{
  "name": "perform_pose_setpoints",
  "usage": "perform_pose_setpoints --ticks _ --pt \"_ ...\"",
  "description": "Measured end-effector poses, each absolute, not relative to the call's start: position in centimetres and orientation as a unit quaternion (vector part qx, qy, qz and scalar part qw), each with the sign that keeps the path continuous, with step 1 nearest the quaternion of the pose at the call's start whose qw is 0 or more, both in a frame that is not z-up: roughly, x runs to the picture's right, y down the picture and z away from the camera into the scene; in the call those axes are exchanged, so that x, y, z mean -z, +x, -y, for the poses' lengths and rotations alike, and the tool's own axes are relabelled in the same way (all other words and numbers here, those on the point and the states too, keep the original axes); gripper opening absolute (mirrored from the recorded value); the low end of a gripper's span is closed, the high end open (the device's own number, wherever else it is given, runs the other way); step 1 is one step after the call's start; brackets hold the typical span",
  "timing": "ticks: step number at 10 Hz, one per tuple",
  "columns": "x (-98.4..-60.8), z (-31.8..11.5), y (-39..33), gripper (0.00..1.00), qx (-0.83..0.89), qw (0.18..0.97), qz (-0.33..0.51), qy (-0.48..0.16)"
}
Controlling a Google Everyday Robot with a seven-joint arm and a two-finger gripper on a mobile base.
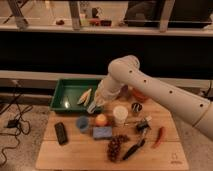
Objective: Wipe red bowl with towel
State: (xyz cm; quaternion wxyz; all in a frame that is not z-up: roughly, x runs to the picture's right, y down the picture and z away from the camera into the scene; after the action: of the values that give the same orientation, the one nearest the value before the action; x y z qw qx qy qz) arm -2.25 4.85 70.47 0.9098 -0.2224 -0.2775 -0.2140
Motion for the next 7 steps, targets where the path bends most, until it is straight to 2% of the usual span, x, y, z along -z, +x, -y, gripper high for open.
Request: perform_pose_setpoints --ticks 3,7 --pt "-71.2 -2.6 0.3 0.2 0.19 0.925 0.251 -0.211" --pt "-72.6 -1.8 5.4 0.2 0.146 0.941 0.225 -0.207"
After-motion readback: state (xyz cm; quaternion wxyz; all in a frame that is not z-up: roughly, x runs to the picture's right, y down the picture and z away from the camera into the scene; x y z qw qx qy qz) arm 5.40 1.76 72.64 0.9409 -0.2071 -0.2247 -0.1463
